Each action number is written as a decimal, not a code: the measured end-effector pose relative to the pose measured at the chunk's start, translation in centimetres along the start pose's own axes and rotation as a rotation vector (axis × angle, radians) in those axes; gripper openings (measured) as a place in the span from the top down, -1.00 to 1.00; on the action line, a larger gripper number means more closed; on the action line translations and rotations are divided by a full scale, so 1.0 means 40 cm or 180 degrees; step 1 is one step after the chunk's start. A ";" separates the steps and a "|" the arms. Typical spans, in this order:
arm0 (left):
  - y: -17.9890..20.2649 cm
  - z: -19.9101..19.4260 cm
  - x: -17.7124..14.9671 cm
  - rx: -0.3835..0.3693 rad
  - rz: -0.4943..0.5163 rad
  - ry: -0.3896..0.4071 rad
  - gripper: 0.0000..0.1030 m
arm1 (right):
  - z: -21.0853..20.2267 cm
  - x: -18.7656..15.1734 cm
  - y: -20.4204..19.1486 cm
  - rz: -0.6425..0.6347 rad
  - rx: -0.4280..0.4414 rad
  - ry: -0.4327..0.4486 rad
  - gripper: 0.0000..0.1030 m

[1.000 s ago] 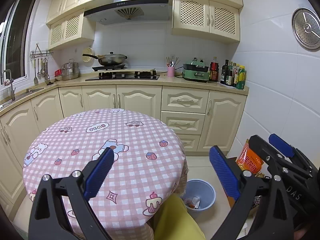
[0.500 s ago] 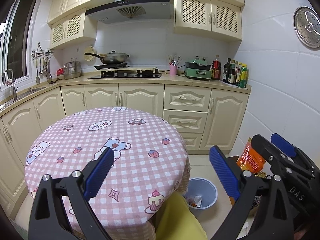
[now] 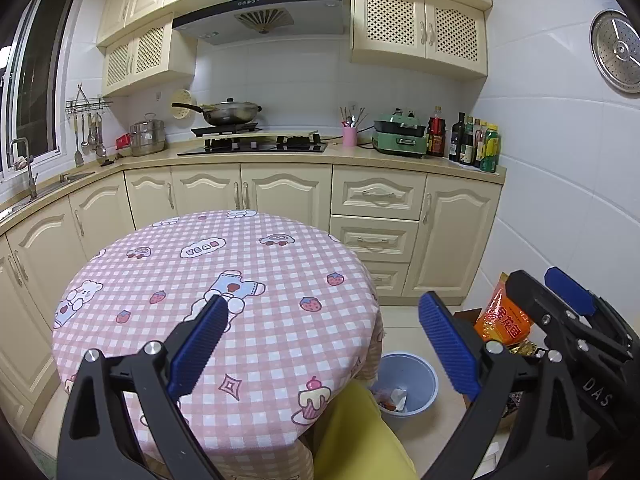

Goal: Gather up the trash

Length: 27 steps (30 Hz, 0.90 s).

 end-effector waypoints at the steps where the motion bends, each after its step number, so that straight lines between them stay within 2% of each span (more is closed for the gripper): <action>1: 0.001 0.000 0.000 0.0002 0.0002 0.0006 -0.83 | -0.001 0.001 0.002 -0.0001 -0.0002 0.0005 -0.52; 27: 0.006 0.007 -0.005 -0.0039 0.0019 -0.0038 -0.83 | -0.008 -0.003 0.013 0.0021 -0.0017 -0.0022 -0.52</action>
Point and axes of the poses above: each gripper's, at about its wrist camera, not at the fingertips, and z roughly the way its jaws point, y to its right, x to its top, the point moved 1 cm from there along z, roughly the way its jaws point, and after that the axes turned 1 degree about -z, right-handed, at the moved point
